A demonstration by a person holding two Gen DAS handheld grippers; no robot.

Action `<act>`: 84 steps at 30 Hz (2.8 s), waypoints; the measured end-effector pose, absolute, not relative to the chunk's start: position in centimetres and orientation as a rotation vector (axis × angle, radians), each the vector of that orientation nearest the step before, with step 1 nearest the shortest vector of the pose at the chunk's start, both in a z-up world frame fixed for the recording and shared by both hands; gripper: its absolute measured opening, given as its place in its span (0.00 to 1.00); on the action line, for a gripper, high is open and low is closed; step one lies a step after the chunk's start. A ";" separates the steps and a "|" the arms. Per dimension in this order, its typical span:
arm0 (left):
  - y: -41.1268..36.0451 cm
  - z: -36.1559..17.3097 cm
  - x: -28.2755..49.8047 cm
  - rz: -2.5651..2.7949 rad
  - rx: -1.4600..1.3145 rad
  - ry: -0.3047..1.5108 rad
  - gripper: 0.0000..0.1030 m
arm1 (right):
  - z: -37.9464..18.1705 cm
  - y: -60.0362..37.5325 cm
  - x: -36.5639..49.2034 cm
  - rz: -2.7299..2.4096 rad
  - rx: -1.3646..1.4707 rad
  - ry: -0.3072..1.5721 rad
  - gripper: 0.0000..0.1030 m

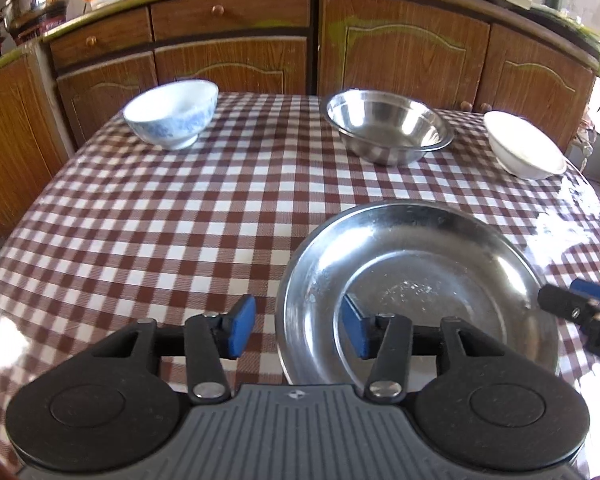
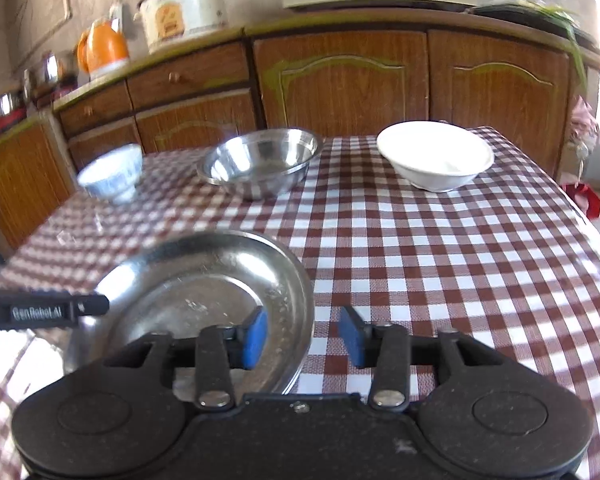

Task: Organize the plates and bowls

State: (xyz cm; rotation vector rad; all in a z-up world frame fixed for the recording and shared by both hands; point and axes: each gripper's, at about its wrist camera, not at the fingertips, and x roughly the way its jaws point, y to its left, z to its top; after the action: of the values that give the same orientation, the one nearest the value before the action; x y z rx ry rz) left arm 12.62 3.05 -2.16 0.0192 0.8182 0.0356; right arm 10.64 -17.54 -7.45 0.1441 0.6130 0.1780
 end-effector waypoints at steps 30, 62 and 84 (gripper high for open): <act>-1.5 12.3 2.9 -0.107 0.069 0.543 0.69 | 12.7 -36.0 1.8 0.628 0.747 0.344 0.80; 1.6 10.3 13.4 0.020 0.062 0.661 0.81 | 6.5 -20.0 12.4 0.240 0.075 0.429 0.90; 2.1 5.8 20.5 0.030 0.043 0.742 0.81 | 1.7 -16.7 21.5 0.234 0.099 0.557 0.90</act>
State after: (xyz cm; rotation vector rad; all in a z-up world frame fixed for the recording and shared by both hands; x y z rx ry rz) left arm 20.51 2.15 5.84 0.0431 0.7421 0.0298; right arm 21.53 -16.75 1.69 0.0989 0.5572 0.2336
